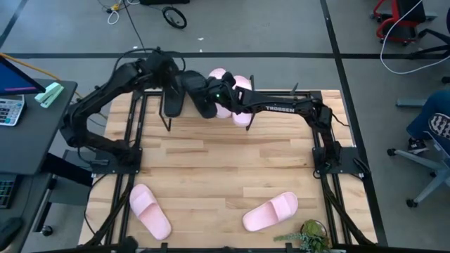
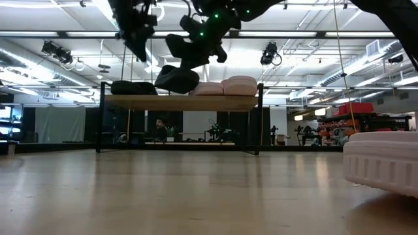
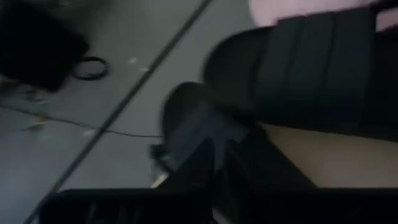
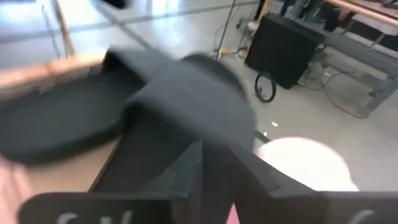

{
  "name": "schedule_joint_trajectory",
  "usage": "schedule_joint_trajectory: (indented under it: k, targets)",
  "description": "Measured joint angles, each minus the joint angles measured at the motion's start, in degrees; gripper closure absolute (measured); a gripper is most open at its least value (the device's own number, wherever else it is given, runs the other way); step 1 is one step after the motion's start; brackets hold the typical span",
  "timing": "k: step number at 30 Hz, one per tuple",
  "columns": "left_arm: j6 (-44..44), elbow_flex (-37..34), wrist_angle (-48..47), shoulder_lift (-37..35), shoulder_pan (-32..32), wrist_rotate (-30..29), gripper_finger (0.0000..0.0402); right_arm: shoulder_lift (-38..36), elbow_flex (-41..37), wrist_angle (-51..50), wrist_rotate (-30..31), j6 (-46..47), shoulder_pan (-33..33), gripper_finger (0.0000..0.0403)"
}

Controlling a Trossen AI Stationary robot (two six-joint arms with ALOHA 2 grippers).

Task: Pick and place slides into the shelf
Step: Put the black slipper on the shelf

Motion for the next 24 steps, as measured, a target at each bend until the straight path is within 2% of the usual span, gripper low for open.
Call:
schedule_joint_trajectory:
  k: [3,7,11,19,21,24]
  targets:
    - [1.3,-5.1,5.4,0.0,2.6,1.6,0.0393,0.0,0.0,-4.3,-0.1,-0.7,1.1,0.0356]
    - [1.1,-10.5,12.1,0.0,4.7,1.6,0.0390,0.0,0.0,-6.1,-0.2,-2.6,2.3,0.0396]
    - [1.6,-13.3,15.3,0.0,6.0,2.9,0.0393,0.0,0.0,-6.0,-1.9,-1.9,2.9,0.0390]
    - [-0.9,-14.4,26.9,1.3,6.6,14.3,0.0394,0.0,0.0,-4.2,-10.5,2.8,2.3,0.0396]
    - [-2.4,-14.5,28.7,2.5,6.6,16.5,0.0397,0.0,0.0,-3.3,-10.7,2.8,2.3,0.0399]
    - [-3.8,-14.5,30.5,4.1,6.6,16.6,0.0395,0.0,0.0,-3.2,-10.7,2.1,2.7,0.0399]
